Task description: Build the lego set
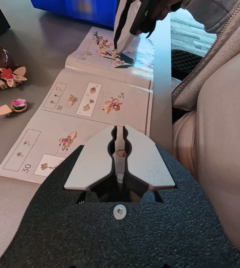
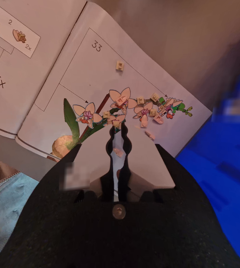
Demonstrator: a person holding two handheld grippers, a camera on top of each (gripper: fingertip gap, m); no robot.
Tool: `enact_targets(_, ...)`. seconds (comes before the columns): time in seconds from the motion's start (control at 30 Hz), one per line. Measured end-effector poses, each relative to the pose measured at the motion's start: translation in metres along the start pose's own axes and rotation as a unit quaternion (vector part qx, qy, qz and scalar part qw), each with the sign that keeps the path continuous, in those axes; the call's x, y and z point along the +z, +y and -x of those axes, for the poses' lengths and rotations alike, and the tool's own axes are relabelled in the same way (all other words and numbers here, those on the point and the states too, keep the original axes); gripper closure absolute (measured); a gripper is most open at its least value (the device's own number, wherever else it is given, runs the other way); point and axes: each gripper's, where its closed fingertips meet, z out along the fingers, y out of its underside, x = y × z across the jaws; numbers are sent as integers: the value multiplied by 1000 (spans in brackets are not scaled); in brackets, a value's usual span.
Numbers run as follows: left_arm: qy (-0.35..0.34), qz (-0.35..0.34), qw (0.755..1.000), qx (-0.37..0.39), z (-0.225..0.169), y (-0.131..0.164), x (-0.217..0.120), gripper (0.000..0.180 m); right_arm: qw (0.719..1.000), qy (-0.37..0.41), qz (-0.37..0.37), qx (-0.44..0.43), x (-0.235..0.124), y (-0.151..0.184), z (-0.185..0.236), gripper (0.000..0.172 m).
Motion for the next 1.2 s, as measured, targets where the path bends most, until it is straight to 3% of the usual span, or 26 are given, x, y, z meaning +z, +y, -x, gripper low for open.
enact_targets(0.33,9,-21,1000,-13,0,-4,-4,173,1000,5,-5,-28,-4,-6,0,167)
enact_targets(0.5,13,-21,1000,-18,0,-4,-4,173,985,-38,-100,-136,-37,-54,37,168)
enact_targets(0.67,7,-23,1000,-10,0,-5,-4,173,966,-110,-137,-192,-38,-77,77,168)
enact_targets(0.8,2,-21,1000,-2,0,-4,-4,173,970,-155,-103,-158,-13,-72,104,168)
enact_targets(0.93,5,-19,1000,3,-2,-4,-4,173,985,-113,-53,-116,13,-59,107,167)
enact_targets(1.03,8,-24,1000,3,-3,-5,-5,173,986,-131,-57,-85,8,-62,116,151)
enact_targets(1.1,9,-28,1000,3,-3,-6,-6,173,985,-129,-59,-98,3,-62,115,148)
enact_targets(1.2,11,-33,999,2,-3,-7,-7,173,970,-116,-51,-206,-5,-61,110,151)
